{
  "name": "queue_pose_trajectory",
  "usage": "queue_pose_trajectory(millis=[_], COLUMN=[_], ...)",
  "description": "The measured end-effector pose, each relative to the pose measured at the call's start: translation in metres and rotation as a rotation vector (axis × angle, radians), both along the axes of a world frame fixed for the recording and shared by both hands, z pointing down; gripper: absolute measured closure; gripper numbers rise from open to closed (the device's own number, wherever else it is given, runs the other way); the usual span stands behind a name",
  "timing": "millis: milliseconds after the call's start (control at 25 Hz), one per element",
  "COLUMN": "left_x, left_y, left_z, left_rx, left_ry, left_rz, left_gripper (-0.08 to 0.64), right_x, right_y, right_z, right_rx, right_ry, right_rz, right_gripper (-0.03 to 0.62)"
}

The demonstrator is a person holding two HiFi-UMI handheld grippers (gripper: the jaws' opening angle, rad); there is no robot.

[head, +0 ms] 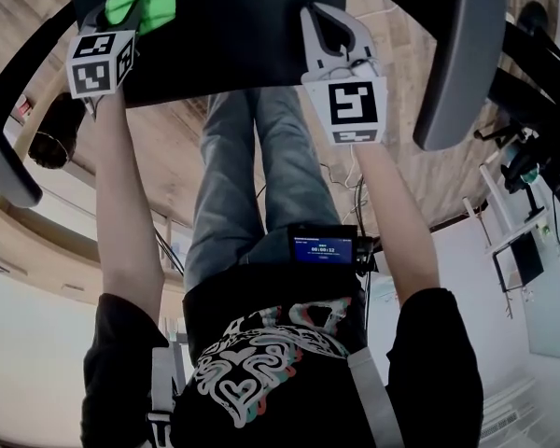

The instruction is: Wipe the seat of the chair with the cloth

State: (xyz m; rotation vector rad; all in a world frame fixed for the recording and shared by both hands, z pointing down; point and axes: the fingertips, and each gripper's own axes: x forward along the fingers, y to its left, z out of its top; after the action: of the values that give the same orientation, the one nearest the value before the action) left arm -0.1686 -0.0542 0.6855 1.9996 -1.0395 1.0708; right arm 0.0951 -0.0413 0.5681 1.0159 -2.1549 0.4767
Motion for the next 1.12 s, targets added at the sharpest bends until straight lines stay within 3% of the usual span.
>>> queue_pose_trajectory(millis=[400, 1120], left_x=[-0.002, 0.006], left_y=[0.001, 0.004], left_z=[0.002, 0.004], left_rx=[-0.018, 0.029], left_ry=[-0.008, -0.053], left_rz=[-0.014, 0.004], left_gripper=[0.463, 0.463], right_x=[-0.002, -0.006], right_y=[0.002, 0.014], right_z=[0.001, 0.008], right_rx=[-0.004, -0.021], right_ry=[-0.009, -0.008], right_rz=[0.003, -0.018], right_gripper=[0.589, 0.591])
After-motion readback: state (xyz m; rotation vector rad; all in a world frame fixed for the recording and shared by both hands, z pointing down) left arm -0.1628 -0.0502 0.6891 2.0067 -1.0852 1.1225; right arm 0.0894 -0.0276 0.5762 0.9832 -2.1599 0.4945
